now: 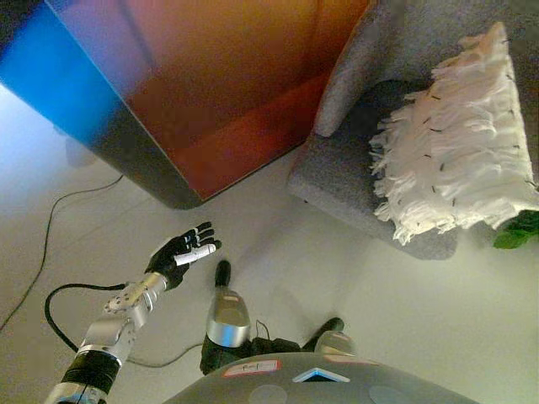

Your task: Pick up the pillow and put it on the sofa.

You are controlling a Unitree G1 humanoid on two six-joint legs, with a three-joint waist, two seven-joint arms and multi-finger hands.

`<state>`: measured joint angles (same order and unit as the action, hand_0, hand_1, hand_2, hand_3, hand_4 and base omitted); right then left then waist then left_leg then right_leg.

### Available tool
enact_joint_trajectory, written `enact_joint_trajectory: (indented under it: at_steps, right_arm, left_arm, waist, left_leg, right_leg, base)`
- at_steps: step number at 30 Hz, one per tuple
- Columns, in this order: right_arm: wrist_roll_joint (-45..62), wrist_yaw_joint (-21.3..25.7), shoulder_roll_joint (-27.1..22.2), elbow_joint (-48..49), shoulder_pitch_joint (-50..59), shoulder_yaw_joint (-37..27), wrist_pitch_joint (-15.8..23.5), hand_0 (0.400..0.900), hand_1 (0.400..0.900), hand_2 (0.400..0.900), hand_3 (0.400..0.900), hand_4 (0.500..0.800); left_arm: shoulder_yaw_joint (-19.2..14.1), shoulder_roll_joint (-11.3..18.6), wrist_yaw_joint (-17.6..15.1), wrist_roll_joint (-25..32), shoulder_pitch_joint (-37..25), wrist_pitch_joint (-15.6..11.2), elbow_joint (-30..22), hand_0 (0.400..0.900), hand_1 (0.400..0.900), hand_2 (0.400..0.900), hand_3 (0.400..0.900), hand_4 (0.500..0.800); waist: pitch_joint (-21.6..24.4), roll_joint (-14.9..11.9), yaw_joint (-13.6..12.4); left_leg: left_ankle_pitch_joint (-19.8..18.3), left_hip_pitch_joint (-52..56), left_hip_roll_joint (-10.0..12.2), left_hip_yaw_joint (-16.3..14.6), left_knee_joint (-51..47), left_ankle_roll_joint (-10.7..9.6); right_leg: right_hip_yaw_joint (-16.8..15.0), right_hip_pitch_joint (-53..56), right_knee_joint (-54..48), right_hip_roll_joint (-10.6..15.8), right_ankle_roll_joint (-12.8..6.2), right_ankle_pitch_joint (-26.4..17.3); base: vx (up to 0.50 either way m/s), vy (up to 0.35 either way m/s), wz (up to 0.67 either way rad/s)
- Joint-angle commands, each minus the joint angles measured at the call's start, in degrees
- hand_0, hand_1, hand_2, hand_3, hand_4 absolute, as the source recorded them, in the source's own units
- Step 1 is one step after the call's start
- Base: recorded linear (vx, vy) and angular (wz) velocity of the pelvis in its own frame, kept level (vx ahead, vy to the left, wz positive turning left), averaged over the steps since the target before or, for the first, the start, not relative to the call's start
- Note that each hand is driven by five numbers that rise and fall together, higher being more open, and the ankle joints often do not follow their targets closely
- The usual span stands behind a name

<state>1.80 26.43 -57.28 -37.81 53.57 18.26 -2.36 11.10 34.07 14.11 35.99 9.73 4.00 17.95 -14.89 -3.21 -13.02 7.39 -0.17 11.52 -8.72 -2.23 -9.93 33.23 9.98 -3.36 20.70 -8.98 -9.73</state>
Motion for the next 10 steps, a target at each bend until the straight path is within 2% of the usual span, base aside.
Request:
enact_joint_trajectory:
  at_steps: [1, 4, 7, 10]
  right_arm:
    - [-1.37, 4.86, -3.86, 5.59, -6.28, -5.82, 4.27, 0.900, 0.900, 0.900, 0.900, 0.800]
    - [-2.51, 4.65, -1.10, 14.29, -15.87, -13.01, 4.62, 0.900, 0.900, 0.900, 0.900, 0.800]
    - [-2.40, 4.53, 0.66, 19.18, -21.81, -17.17, 4.79, 0.900, 0.900, 0.900, 0.900, 0.800]
    - [-2.39, 5.77, 4.63, 25.18, -29.27, -22.51, 5.20, 0.900, 0.900, 0.900, 0.900, 0.800]
  left_arm:
    - [2.84, -1.41, 0.61, 1.71, -0.40, -4.73, 0.71, 0.900, 0.900, 0.900, 0.900, 0.800]
    - [2.04, -2.93, 0.29, 0.98, -1.15, -4.90, 2.22, 0.900, 0.900, 0.900, 0.900, 0.800]
    - [1.37, -3.86, 0.60, 0.21, -1.67, -5.43, 3.66, 0.900, 0.900, 0.900, 0.900, 0.800]
    - [0.01, -5.83, -0.02, -0.45, -1.90, -5.93, 4.88, 0.900, 0.900, 0.900, 0.900, 0.800]
  waist:
    - [7.08, -0.02, 1.91]
    - [7.32, -0.47, 4.18]
    - [7.70, -0.77, 5.49]
    - [8.14, -0.86, 7.61]
  left_leg:
    - [-10.89, 4.47, 2.50, -3.04, 8.37, 2.80]
    - [-11.80, 5.24, 2.06, -4.65, 8.54, 3.45]
    - [-11.95, 5.71, 1.73, -5.70, 8.03, 3.78]
    - [-11.96, 6.57, 1.29, -7.48, 6.70, 4.17]
  right_leg:
    - [-3.74, -7.55, 3.74, 4.71, -6.02, -4.42]
    - [-5.06, -8.29, 4.29, 4.95, -6.02, -6.17]
    - [-5.88, -8.76, 4.31, 4.81, -6.02, -7.04]
    - [-6.95, -9.36, 3.98, 4.31, -6.02, -7.68]
  base:
    - [-0.07, 0.053, -0.27]
    - [-0.09, 0.031, -0.23]
    - [-0.09, 0.017, -0.21]
    - [-0.08, 0.018, -0.17]
